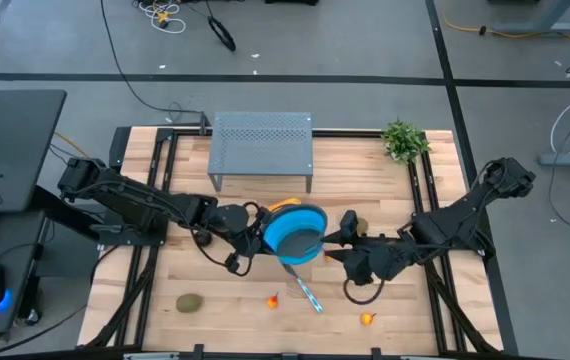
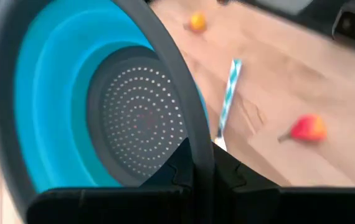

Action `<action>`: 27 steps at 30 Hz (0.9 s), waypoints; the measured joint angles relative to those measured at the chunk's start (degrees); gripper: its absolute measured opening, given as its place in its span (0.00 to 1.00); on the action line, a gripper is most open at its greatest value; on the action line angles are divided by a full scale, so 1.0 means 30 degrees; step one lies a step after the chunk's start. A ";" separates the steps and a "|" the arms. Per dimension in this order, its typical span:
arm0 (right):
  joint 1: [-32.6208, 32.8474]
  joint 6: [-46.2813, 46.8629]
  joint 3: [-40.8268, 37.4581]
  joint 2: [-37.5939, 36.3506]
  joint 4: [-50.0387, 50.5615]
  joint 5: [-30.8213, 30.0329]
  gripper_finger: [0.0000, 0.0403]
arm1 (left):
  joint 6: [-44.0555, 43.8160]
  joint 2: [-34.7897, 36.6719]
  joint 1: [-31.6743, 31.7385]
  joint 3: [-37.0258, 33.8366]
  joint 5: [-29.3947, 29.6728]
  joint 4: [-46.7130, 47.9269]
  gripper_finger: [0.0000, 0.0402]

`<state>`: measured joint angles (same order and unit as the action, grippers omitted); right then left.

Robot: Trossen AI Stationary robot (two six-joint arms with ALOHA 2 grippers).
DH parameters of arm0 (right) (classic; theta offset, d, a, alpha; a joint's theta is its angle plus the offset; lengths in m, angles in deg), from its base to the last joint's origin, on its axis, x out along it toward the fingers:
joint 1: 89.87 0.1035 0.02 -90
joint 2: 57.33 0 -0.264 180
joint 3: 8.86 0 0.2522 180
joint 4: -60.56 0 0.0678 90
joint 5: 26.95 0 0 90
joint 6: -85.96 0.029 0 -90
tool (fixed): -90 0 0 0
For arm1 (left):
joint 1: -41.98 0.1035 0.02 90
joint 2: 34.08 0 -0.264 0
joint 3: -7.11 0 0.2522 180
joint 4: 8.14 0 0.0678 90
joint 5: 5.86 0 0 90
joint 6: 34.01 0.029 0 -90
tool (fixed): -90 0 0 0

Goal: Pick & Place Fruit
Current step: Put the blue strainer bowl on the shelf

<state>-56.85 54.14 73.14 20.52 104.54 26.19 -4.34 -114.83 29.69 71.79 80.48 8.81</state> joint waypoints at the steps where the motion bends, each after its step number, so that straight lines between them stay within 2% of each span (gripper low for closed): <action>1: 0.0084 0.0166 0.0004 -0.0004 0.0329 -0.0341 0.50 | 0.0117 0.0000 -0.0110 0.0000 0.0466 0.0398 0.04; 6: 0.0149 0.2102 0.0004 -0.0004 0.2792 -0.1628 0.50 | 0.0271 0.0000 -0.0727 0.0000 0.2365 0.1467 0.04; 9: 0.0021 0.4011 0.0004 -0.0004 0.3851 -0.1635 0.50 | 0.0612 0.0145 -0.1392 0.0294 0.3590 0.2082 0.04; 15: -0.0004 0.9915 0.0004 -0.0004 0.5106 -0.1620 0.50 | 0.1101 0.0175 -0.2481 0.3301 0.6882 0.5760 0.04; 18: -0.0004 1.2735 0.0004 -0.0004 0.6047 -0.0880 0.50 | 0.0188 0.0189 -0.2386 0.5310 0.7108 0.8268 0.05; 21: -0.0004 1.4925 0.0000 -0.0004 0.6961 0.0420 0.50 | -0.0271 0.0189 -0.2109 0.7153 0.8365 1.0766 0.04; 24: -0.0004 1.6546 -0.0002 -0.0004 0.7693 0.1550 0.49 | -0.0467 0.0204 -0.1495 0.8547 0.9385 1.2797 0.04; 27: -0.0004 1.7385 -0.0006 0.0004 0.8149 0.2151 0.49 | -0.0659 0.0204 -0.0607 0.9373 0.9439 1.4104 0.04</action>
<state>-56.86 106.30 73.12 20.53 128.98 32.64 -6.32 -114.22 27.87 99.91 108.80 51.12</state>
